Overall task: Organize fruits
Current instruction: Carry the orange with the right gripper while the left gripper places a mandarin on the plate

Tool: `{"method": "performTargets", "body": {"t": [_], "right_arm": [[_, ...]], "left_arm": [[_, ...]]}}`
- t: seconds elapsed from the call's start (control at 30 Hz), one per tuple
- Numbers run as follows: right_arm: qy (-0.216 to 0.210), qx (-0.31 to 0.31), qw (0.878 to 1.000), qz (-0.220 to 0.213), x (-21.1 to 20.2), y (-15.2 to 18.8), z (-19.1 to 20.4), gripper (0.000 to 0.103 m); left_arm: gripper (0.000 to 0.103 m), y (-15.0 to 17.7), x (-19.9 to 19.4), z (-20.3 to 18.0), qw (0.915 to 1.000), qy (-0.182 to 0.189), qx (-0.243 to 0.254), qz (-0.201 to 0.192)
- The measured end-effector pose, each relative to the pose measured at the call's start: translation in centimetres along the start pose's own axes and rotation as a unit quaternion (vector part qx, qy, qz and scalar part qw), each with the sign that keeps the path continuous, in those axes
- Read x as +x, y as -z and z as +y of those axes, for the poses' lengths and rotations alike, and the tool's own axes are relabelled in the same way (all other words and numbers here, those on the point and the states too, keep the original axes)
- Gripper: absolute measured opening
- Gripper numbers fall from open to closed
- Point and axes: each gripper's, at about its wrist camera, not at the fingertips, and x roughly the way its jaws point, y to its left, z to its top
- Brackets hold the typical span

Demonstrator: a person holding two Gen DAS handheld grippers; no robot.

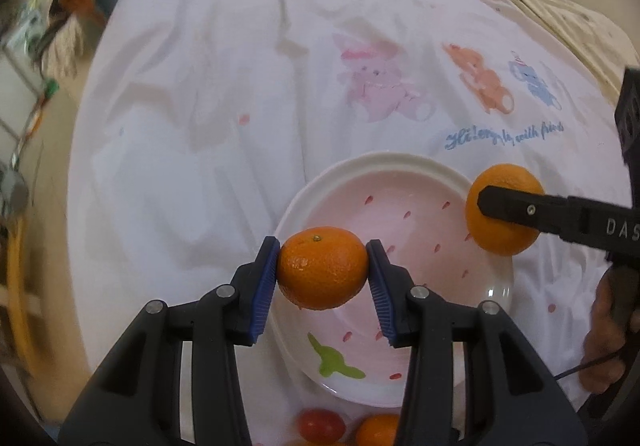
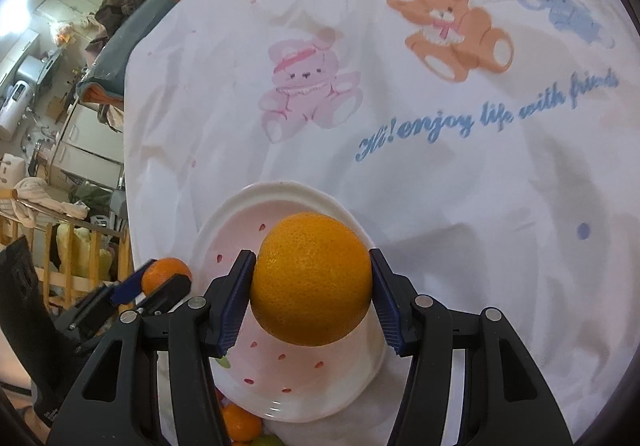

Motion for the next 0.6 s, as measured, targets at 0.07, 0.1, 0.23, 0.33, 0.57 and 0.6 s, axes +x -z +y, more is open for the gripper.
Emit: {"method": "performTargets", "body": {"t": [0.07,0.1,0.23,0.33,0.57,0.6], "right_arm": [[-0.007,0.009,1.0,0.008,0.6,0.1,-0.3,0.059],[-0.007,0.01,1.0,0.011,0.9,0.1,-0.3,0.059],[-0.011,0.02,1.0,0.018,1.4,0.2,-0.7,0.059],[-0.014,0.025,0.999,0.019,1.6,0.1,-0.7,0.059],[-0.024,0.049,0.998,0.013,1.4,-0.1,-1.2,0.061],[-0.028,0.055,0.998,0.007,1.1,-0.1,-1.3,0.061]], "left_arm": [[0.04,0.1,0.5,-0.1,1.0,0.002,0.002,0.006],[0.04,0.2,0.7,-0.1,0.9999,0.002,0.004,0.009],[0.041,0.0,1.9,0.2,0.9993,0.021,-0.006,0.031],[0.041,-0.2,2.1,0.4,0.9992,0.022,-0.015,0.031],[0.041,-0.7,2.5,-0.5,0.9993,0.016,-0.002,0.033],[0.048,-0.7,2.5,-0.6,0.9994,0.011,0.001,0.033]]}}
